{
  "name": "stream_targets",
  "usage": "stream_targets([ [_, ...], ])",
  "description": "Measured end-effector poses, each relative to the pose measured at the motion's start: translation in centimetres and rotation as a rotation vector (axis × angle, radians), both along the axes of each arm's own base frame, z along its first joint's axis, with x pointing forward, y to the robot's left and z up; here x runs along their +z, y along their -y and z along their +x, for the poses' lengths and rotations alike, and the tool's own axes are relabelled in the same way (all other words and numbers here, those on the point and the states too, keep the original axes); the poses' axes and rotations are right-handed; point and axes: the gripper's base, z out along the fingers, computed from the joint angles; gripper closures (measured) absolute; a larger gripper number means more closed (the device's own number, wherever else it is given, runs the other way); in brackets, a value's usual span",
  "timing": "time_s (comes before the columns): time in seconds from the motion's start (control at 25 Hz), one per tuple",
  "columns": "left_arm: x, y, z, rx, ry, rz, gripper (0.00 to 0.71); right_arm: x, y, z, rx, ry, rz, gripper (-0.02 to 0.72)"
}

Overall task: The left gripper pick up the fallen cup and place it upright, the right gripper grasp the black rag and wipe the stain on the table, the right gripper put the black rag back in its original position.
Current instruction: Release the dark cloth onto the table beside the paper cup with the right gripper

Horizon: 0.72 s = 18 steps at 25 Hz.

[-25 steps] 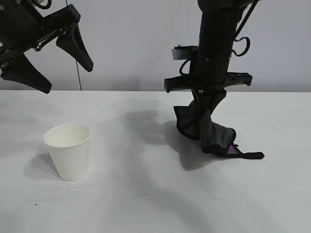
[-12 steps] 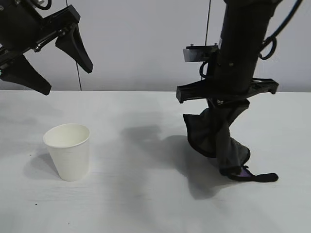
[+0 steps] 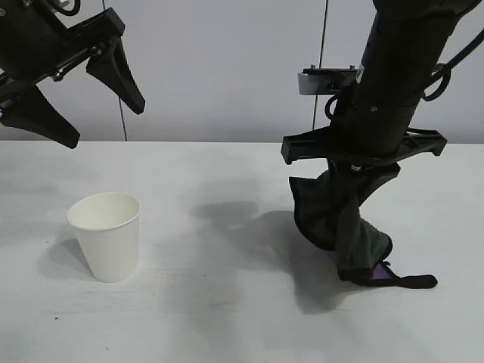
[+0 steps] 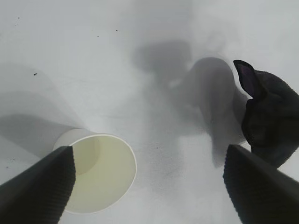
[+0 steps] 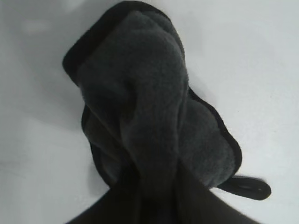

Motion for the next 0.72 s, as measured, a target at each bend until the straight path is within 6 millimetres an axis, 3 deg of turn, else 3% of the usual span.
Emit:
stream_targets([
  [0.28,0.00,0.00,0.00,0.000,0.000,0.000,0.087,0.00,0.16,0.00,-0.008,0.000,-0.016,0.094],
  [0.44,0.00,0.00,0.00,0.000,0.000,0.000,0.087,0.02,0.22,-0.04,-0.026,-0.005,-0.017,0.025],
  [0.72,0.00,0.00,0.00,0.000,0.000,0.000,0.087,0.06,0.36,-0.27,-0.038,-0.036,-0.033,0.010],
])
